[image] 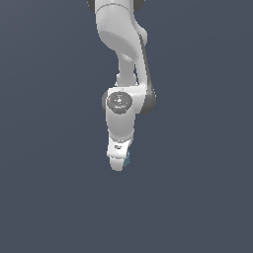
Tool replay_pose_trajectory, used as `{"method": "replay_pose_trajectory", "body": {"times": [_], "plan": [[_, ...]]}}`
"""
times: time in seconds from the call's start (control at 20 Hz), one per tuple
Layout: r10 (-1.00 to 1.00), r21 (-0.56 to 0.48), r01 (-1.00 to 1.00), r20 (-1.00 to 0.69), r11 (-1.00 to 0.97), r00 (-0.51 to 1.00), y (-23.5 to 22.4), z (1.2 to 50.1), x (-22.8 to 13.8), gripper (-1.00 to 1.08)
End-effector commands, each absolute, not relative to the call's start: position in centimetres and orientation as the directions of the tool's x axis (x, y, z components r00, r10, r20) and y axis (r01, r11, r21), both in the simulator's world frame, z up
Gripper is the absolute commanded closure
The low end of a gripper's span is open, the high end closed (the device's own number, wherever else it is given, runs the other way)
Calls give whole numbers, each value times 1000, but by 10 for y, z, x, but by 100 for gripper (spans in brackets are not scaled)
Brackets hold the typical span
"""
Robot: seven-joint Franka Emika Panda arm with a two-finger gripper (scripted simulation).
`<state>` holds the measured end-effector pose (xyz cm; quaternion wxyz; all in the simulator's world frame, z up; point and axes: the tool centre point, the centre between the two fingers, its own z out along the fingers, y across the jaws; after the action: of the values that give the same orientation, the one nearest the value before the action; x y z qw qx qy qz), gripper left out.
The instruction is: Pick up the object and move it to a goal position.
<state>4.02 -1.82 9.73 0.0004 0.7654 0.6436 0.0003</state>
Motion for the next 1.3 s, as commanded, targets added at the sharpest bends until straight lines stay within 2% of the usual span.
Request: {"method": "replay_pose_trajectory", "body": {"times": [0.0,0.35,0.4,0.95,1.25], "plan": [[985,0,985,0,-170,170,-18,83,39,-92],[986,0,986,0,-170,170,-18,71,41,-92],[986,0,986,0,-170,170,-18,71,41,108],[986,0,986,0,-170,170,-19,71,41,108],[986,0,986,0,-169,169,-34,85,46,108]]}}
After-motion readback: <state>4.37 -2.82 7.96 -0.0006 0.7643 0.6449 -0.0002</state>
